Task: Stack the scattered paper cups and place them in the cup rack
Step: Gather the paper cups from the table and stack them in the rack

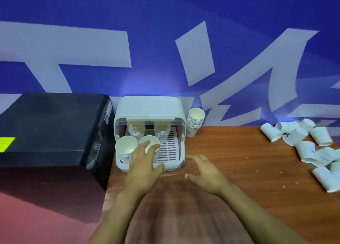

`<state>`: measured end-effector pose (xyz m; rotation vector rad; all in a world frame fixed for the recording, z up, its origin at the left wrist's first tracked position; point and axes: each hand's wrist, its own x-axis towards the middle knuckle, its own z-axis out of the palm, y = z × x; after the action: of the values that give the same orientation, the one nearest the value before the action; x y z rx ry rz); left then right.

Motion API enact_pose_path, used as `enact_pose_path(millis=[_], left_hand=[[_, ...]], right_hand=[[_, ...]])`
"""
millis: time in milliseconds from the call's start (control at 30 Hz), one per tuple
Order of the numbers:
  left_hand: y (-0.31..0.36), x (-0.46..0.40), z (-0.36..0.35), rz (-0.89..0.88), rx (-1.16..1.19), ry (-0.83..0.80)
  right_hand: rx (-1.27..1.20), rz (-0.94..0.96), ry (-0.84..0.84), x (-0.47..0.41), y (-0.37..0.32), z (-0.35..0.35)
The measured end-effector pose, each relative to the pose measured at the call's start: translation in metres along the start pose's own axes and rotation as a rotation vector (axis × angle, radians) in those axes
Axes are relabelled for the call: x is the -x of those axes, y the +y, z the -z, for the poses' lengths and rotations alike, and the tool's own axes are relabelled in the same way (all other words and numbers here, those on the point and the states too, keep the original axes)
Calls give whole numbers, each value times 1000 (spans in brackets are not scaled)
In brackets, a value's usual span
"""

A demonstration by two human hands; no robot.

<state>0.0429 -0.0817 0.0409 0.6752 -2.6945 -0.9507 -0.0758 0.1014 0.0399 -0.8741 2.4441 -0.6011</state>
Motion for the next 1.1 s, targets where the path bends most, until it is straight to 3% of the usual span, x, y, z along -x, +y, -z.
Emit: enact_pose_path(millis=[233, 633, 867, 1100], left_hand=[[54, 24, -33, -12, -27, -54], [229, 56, -189, -63, -64, -261], [249, 58, -211, -41, -88, -281], [266, 36, -246, -69, -33, -344]], right_hand=[[-35, 28, -13, 41, 52, 35], [-41, -123, 7, 144, 263, 126], [-65, -66, -3, 157, 299, 135], [-31, -152, -9, 168, 329, 153]])
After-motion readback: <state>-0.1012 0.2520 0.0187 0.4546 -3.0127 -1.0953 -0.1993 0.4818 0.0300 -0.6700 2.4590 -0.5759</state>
